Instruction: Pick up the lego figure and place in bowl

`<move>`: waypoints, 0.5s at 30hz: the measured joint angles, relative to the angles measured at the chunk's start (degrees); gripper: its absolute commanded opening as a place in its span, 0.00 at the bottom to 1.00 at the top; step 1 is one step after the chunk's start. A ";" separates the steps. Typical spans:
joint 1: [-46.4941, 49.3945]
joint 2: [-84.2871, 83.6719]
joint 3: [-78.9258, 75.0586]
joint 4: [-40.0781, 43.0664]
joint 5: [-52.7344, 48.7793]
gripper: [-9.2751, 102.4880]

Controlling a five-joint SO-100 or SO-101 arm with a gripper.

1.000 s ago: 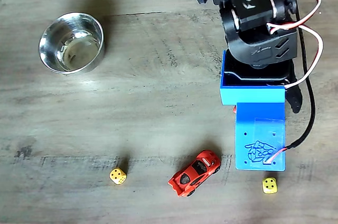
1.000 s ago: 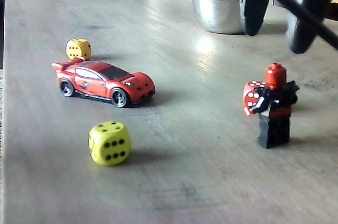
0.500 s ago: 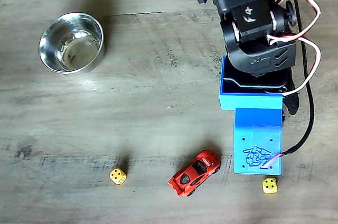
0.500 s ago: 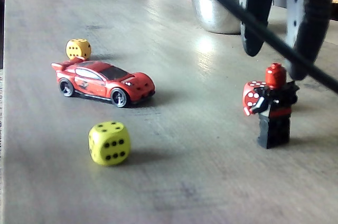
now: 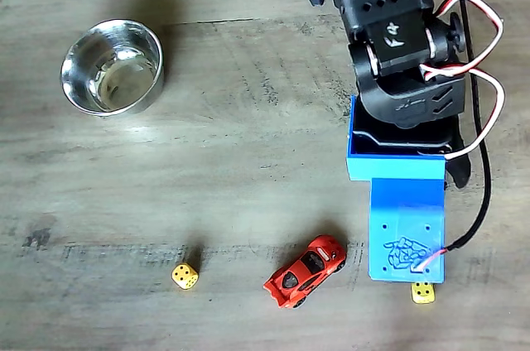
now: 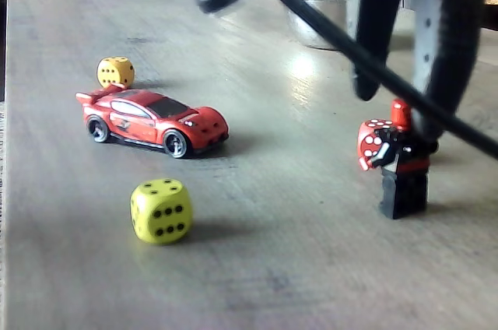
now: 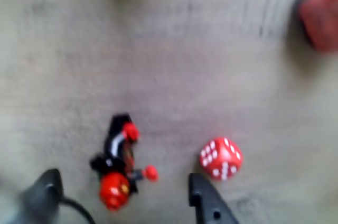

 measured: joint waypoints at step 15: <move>-2.02 -0.97 0.00 -2.72 -0.09 0.33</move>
